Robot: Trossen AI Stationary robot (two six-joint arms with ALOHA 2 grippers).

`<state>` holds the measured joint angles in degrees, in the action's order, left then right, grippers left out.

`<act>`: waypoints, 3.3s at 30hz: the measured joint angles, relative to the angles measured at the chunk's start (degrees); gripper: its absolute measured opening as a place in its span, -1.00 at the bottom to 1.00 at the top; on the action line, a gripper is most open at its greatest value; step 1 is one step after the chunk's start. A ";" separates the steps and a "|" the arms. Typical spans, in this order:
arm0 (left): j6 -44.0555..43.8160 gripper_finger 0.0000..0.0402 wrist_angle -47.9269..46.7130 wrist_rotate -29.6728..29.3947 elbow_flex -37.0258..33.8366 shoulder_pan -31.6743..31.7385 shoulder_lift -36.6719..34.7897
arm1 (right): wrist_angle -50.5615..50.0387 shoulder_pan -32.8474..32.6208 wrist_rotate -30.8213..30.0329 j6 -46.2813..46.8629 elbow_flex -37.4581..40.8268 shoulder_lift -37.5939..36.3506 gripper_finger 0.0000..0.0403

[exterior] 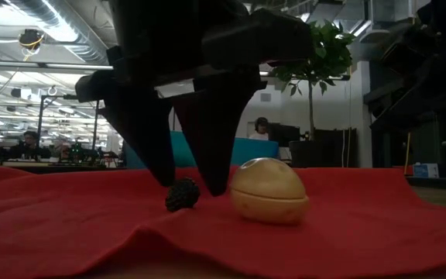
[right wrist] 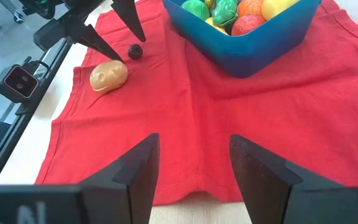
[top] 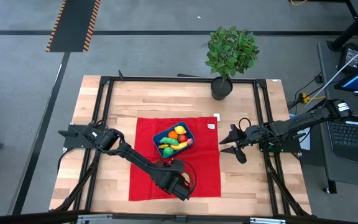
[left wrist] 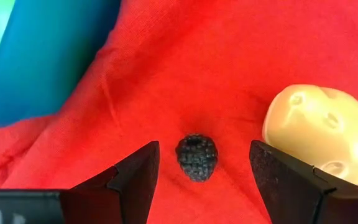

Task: Pick and placing Produce into tupperware
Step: Put the blackberry into the blue bin

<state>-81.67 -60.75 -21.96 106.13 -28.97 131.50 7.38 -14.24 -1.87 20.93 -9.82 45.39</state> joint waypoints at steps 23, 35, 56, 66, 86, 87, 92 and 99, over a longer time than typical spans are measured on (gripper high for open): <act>1.10 0.21 0.24 0.04 0.00 0.21 0.08 | 0.00 0.01 -0.01 -0.04 0.00 0.00 -0.03; 1.31 0.21 -0.23 0.43 0.00 0.20 0.26 | 0.00 0.00 0.00 -0.02 0.00 0.00 -0.03; 1.27 -0.07 -0.07 0.61 0.00 0.35 0.35 | -0.02 0.00 0.00 0.02 0.00 0.00 -0.03; 1.27 -0.23 0.27 3.07 -1.46 0.35 0.39 | -0.02 0.00 0.00 0.02 0.00 -0.02 -0.03; 2.78 -0.35 3.58 3.30 -3.15 1.11 0.11 | -0.02 0.00 -0.02 -0.11 0.00 0.00 -0.03; 2.80 -0.35 3.56 3.30 -3.17 1.11 0.11 | -0.02 0.02 -0.02 -0.11 0.00 0.00 -0.03; 4.19 -0.33 3.54 3.30 -3.17 1.11 0.11 | -0.02 0.00 0.00 -0.08 0.00 0.00 -0.03; 4.28 -0.49 3.52 3.50 -3.17 1.11 0.11 | -0.02 0.00 0.00 -0.02 0.00 0.00 -0.03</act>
<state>-77.38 -57.23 -18.46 102.96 -27.86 131.61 7.35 -14.24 -1.87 20.91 -9.82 45.39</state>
